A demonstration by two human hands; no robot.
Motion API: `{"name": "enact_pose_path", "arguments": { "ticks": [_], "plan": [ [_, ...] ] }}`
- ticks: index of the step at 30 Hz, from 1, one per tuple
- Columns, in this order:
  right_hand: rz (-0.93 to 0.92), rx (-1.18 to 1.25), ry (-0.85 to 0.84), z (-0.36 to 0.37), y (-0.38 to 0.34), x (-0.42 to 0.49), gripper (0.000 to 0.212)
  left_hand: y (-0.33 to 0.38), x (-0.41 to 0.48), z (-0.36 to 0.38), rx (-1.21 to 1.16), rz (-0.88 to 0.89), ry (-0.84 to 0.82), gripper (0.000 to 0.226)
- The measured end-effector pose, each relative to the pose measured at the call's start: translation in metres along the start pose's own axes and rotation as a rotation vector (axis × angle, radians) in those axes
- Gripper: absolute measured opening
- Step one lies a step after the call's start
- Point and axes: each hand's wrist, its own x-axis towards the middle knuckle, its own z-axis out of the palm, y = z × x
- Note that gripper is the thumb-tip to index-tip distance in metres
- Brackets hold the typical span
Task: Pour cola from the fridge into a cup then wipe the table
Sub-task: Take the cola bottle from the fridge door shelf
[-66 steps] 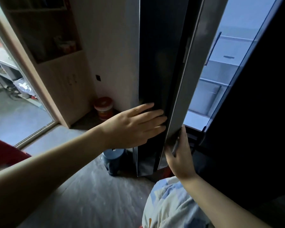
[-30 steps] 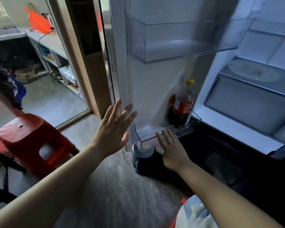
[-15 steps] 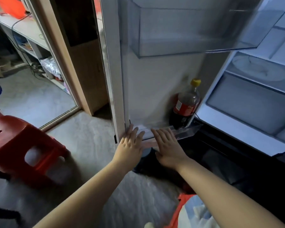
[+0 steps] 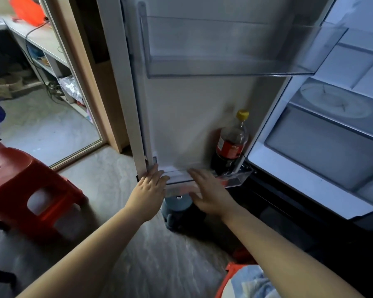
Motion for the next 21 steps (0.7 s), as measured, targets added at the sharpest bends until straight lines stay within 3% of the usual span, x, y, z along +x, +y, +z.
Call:
{"name": "enact_pose_path", "arguments": {
  "ticks": [3, 5, 7, 9, 12, 18, 21],
  "plan": [
    [-0.008, -0.019, 0.510, -0.053, 0.006, 0.011, 0.047, 0.000, 0.001, -0.005, 0.058, 0.016, -0.026, 0.037],
    [0.052, -0.059, 0.697, -0.089, 0.014, 0.022, 0.045, 0.001, 0.000, -0.004, 0.017, -0.013, -0.033, 0.037],
    [0.161, -0.120, 0.675, -0.113, 0.025, 0.036, 0.053, 0.002, -0.002, -0.002, -0.044, -0.053, -0.079, 0.048],
    [0.245, -0.164, 0.546, -0.121, 0.038, 0.048, 0.061, 0.003, -0.002, -0.003, -0.082, -0.062, -0.080, 0.051],
    [0.312, -0.031, 0.411, -0.116, 0.054, 0.054, 0.073, 0.003, -0.002, -0.001, -0.121, -0.077, -0.086, 0.054],
    [0.263, 0.095, 0.412, -0.102, 0.062, 0.050, 0.101, 0.002, -0.003, 0.000, -0.019, -0.070, -0.113, 0.056],
    [0.232, 0.092, 0.432, -0.101, 0.064, 0.049, 0.101, 0.003, -0.002, -0.001, 0.013, -0.069, -0.103, 0.058]
  ]
}}
